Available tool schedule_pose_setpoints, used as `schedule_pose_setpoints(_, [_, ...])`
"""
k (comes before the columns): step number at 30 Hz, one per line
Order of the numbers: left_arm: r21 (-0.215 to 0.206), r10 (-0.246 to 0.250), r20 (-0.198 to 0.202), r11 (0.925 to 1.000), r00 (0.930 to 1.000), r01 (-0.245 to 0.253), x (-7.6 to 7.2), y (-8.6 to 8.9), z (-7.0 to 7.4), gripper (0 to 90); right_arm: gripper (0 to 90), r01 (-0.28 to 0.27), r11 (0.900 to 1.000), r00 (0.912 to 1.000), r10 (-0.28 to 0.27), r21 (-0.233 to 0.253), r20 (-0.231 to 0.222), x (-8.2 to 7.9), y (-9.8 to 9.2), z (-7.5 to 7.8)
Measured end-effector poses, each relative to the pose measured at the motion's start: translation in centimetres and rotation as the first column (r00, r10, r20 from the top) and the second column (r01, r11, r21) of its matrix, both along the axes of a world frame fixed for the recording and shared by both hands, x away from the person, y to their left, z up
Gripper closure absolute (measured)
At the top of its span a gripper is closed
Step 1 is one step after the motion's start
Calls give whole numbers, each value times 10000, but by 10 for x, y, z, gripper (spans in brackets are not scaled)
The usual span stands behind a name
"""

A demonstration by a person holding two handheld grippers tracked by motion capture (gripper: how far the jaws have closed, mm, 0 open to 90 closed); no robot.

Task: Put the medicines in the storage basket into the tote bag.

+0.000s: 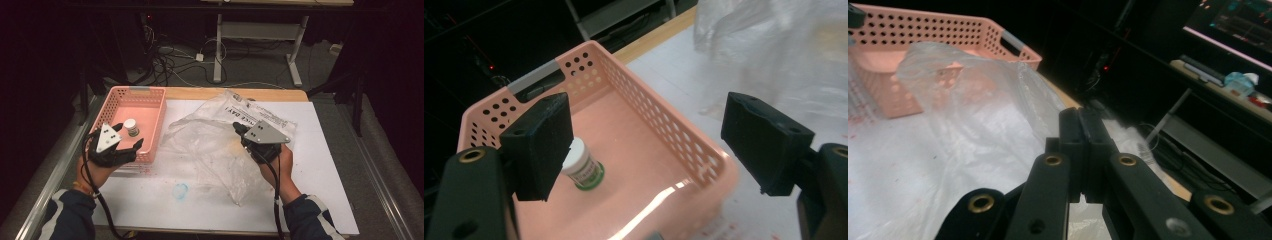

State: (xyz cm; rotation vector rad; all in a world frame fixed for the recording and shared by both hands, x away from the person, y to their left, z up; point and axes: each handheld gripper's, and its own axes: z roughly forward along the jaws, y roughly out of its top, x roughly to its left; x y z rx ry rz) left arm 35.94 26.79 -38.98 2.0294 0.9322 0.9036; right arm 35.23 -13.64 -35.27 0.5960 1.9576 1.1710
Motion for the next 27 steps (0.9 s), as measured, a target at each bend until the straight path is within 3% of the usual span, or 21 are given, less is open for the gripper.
schedule_pose_setpoints(5, [699,227,-1195,9974,9926,-144,51,2,5,202,900,88,9989,9994,-103,453,334,2,-3,11])
schedule_pose_setpoints(7, [694,424,-1784,9971,9831,-304,72,5,4,202,900,87,9988,9995,-102,473,307,2,-3,10])
schedule_pose_setpoints(9, [954,716,-2300,9941,9706,-507,90,7,0,202,900,31,9991,9998,-40,418,209,3,-4,8])
schedule_pose_setpoints(12, [1554,1314,-2966,9839,9459,-879,112,9,-12,202,900,-3,9992,9999,-3,407,144,3,-5,6])
schedule_pose_setpoints(14, [1894,1735,-3418,9754,9236,-1131,123,13,-21,202,900,-60,9993,9999,55,379,125,3,-5,6])
schedule_pose_setpoints(16, [1963,2026,-3800,9712,9025,-1354,131,20,-30,202,900,-118,9994,9999,115,334,115,3,-6,5])
schedule_pose_setpoints(17, [2009,2375,-4104,9653,8805,-1668,136,26,-36,207,900,-133,9993,9999,131,359,66,3,-6,5])
schedule_pose_setpoints(18, [2018,2432,-4393,9648,8648,-1689,138,31,-41,235,900,-170,9992,9999,170,372,14,3,-6,4])
schedule_pose_setpoints(19, [2070,2550,-4526,9621,8545,-1775,140,34,-44,269,900,-204,9992,9998,205,356,-29,4,-6,4])
schedule_pose_setpoints(20, [2044,2598,-4583,9615,8499,-1837,142,36,-45,275,900,-229,9992,9997,231,334,-60,4,-6,3])
schedule_pose_setpoints(22, [2044,2481,-4682,9641,8481,-1692,143,35,-45,309,900,-278,9990,9995,283,344,-130,5,-6,1])
schedule_pose_setpoints(24, [2222,2494,-4768,9620,8429,-1590,144,33,-46,460,900,-333,9989,9992,340,334,-197,6,-6,0])
schedule_pose_setpoints(27, [2063,2415,-4816,9655,8424,-1588,144,35,-46,469,900,-353,9989,9989,362,321,-284,6,-5,-2])
